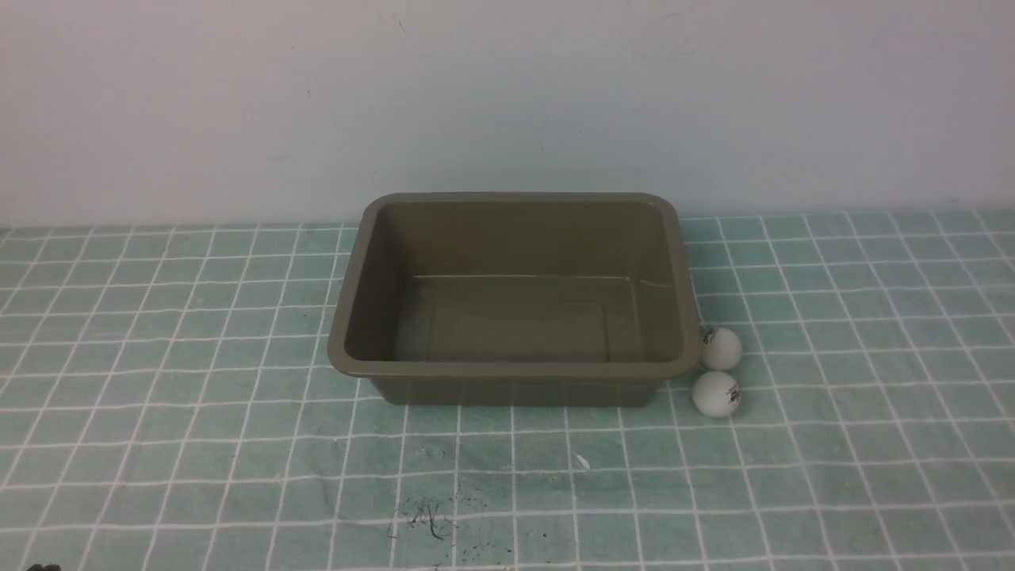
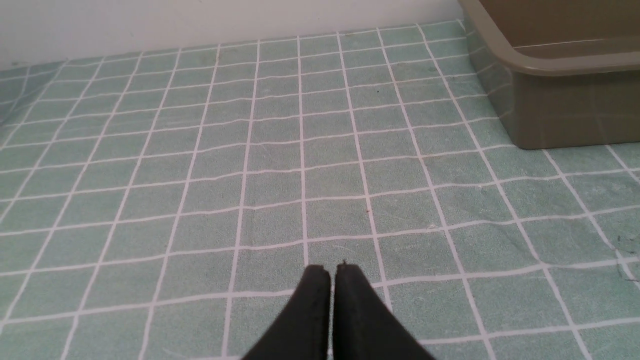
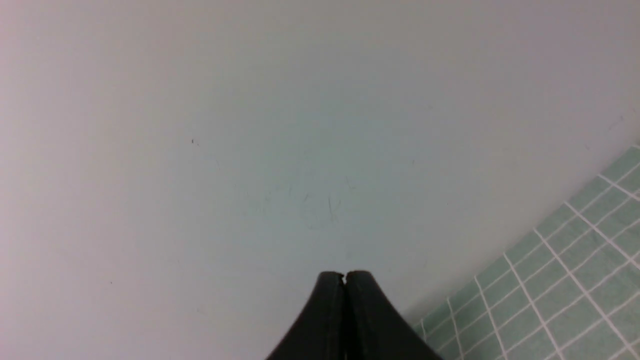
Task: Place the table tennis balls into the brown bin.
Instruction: 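Reach for and grasp a ping pong ball on the table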
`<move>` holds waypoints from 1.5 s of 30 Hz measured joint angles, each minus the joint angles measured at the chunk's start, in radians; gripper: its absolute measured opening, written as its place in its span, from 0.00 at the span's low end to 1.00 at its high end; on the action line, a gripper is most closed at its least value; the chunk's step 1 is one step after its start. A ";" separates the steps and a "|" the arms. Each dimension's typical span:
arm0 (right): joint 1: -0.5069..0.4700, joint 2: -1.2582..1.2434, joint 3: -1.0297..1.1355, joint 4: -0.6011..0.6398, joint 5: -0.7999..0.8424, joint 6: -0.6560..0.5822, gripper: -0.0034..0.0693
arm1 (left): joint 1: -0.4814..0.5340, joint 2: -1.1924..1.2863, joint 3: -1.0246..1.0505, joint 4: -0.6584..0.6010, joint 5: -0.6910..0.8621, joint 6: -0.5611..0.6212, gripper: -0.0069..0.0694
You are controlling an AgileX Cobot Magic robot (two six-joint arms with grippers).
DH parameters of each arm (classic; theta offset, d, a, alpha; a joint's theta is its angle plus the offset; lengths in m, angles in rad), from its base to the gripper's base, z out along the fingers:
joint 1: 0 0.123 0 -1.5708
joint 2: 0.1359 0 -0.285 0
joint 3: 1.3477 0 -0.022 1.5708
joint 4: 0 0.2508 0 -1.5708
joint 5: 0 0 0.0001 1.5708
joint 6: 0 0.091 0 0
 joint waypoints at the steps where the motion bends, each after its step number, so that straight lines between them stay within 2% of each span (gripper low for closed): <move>1: 0.000 0.024 -0.061 -0.026 0.084 -0.023 0.03 | 0.000 0.000 0.000 0.000 0.000 0.000 0.08; 4: 0.000 0.137 -0.243 -0.102 0.267 -0.108 0.03 | 0.000 0.000 0.000 0.000 0.000 0.000 0.08; 8: 0.000 0.517 -0.563 -0.148 0.657 -0.330 0.03 | 0.000 0.000 0.000 0.000 0.000 0.000 0.08; 9: 0.000 0.517 -0.563 -0.148 0.657 -0.330 0.03 | 0.000 0.000 0.000 0.000 0.000 0.000 0.08; 12: 0.000 0.831 -0.731 -0.115 0.862 -0.466 0.03 | 0.000 0.000 0.000 0.000 0.000 0.000 0.08; 14: 0.000 0.954 -0.792 -0.093 0.896 -0.520 0.03 | 0.000 0.000 0.000 0.000 0.000 0.000 0.08; 22: 0.000 1.347 -0.979 0.097 0.903 -0.711 0.03 | 0.000 0.000 0.000 0.000 0.000 0.000 0.08; 27: 0.028 1.512 -1.023 0.177 0.867 -0.765 0.07 | 0.000 0.000 0.000 0.000 0.000 0.000 0.08; 30: 0.068 1.581 -1.024 0.182 0.811 -0.771 0.14 | 0.000 0.000 0.000 0.000 0.000 0.000 0.08; 33: 0.100 1.636 -1.024 0.186 0.732 -0.773 0.29 | 0.000 0.000 0.000 0.000 0.000 0.000 0.08; 34: 0.102 1.639 -1.024 0.186 0.732 -0.773 0.29 | 0.000 0.000 0.000 0.000 0.000 0.000 0.08; 36: 0.116 1.679 -1.025 0.190 0.673 -0.779 0.46 | 0.000 0.000 0.000 0.000 0.000 0.000 0.08; 39: 0.122 1.719 -1.025 0.193 0.625 -0.790 0.62 | 0.000 0.000 0.000 0.000 0.000 0.000 0.08; 43: 0.129 1.786 -1.026 0.217 0.565 -0.797 0.74 | 0.000 0.000 0.000 0.000 0.000 0.000 0.08; 45: 0.132 1.813 -1.026 0.233 0.544 -0.798 0.76 | 0.000 0.000 0.000 0.000 0.000 0.000 0.08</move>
